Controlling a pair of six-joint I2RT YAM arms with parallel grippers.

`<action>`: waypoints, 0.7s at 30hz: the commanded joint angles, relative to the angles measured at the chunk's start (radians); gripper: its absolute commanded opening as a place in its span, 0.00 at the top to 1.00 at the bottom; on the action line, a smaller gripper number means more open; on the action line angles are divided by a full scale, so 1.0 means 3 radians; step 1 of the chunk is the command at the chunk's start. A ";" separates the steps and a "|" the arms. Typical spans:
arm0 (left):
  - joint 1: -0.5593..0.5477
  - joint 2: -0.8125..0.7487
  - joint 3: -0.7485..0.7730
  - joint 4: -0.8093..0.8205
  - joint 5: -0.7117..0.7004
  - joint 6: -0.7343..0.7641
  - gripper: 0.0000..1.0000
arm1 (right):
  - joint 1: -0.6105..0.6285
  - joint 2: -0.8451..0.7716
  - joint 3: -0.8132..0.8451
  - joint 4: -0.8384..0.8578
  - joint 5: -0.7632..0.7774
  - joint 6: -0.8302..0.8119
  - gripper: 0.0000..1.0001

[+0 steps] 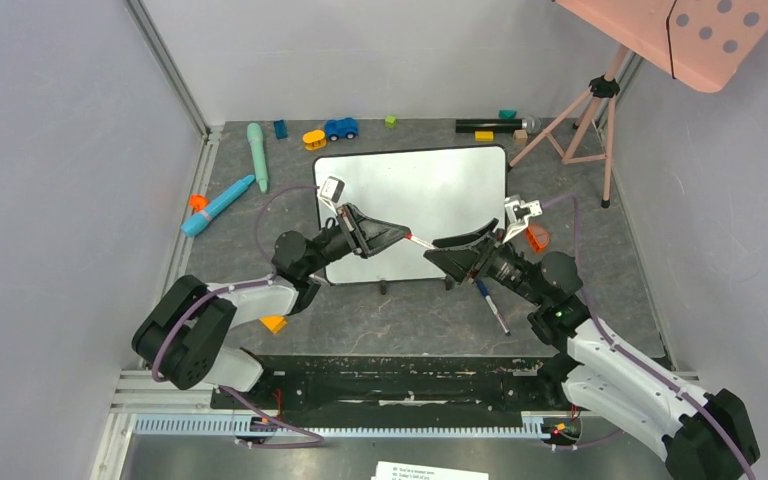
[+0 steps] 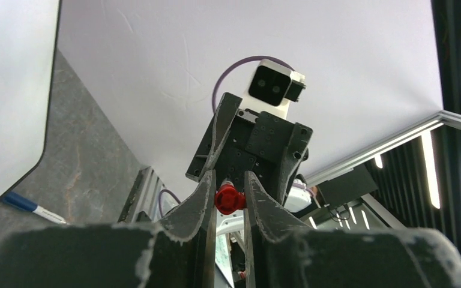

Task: Write a sentence on the whiteboard
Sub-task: Open the pen cap from the whiteboard marker.

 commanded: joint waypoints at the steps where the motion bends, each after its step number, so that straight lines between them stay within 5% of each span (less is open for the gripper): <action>1: -0.0036 -0.0020 0.0092 0.0446 -0.0058 -0.0198 0.98 | 0.0027 0.0060 0.0043 0.0484 0.0099 0.0356 0.45; 9: -0.0042 -0.0051 0.0070 0.0343 -0.0018 -0.0118 0.98 | 0.0034 0.0143 0.0124 0.0342 0.0116 0.0365 0.68; 21: -0.0048 -0.0071 0.0203 -0.0067 0.0212 0.0017 0.98 | 0.0037 0.0178 0.0139 0.0285 0.0039 0.0347 0.67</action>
